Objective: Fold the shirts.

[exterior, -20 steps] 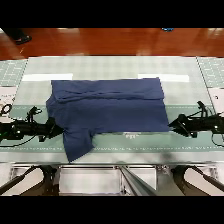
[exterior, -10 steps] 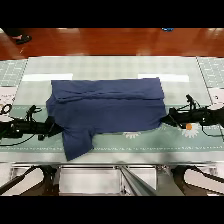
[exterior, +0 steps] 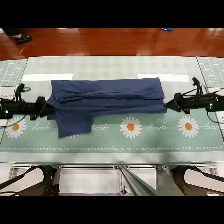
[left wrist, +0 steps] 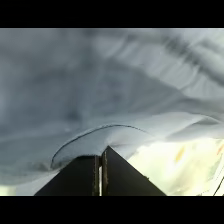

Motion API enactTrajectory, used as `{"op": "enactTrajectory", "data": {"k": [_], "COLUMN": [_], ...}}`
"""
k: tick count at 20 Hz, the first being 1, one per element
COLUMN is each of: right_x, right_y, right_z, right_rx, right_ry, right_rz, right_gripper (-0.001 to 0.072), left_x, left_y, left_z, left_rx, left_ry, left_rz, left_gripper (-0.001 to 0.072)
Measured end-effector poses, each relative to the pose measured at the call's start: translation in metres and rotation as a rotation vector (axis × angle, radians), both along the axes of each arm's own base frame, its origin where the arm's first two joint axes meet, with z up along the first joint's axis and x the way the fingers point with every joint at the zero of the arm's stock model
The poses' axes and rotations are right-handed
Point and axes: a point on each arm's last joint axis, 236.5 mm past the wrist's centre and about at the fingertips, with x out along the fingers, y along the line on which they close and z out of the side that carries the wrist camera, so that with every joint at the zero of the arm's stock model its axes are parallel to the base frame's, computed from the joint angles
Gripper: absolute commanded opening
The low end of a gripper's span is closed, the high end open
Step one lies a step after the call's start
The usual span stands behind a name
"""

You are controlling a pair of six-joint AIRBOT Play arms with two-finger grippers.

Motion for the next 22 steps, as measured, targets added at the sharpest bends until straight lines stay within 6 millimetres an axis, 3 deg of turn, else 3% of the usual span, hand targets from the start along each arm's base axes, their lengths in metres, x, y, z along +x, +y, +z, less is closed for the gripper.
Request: {"op": "enactTrajectory", "data": {"k": [7,14,17,22], "right_x": [0.068,0.118,0.135,0.152], "right_y": [-0.008,0.001,0.003,0.002], "right_z": [0.016,0.004,-0.006,-0.021], "right_rx": [0.077,0.092,0.094,0.094], "right_ry": [-0.094,-0.116,-0.112,-0.099], "right_rz": [-0.049,-0.015,-0.024,-0.044], "right_gripper": [0.0022,0.0022,0.0022,0.0022], "left_x": [0.092,0.175,0.190,0.197], "left_y": [-0.011,-0.001,0.000,-0.001], "left_z": [0.004,0.002,-0.005,-0.019], "left_rx": [-0.030,-0.041,-0.046,-0.053], "left_ry": [-0.027,-0.052,-0.048,-0.030], "left_rz": [-0.037,0.020,0.027,0.027], "left_gripper": [0.0030,0.0030,0.0031,0.0032]}}
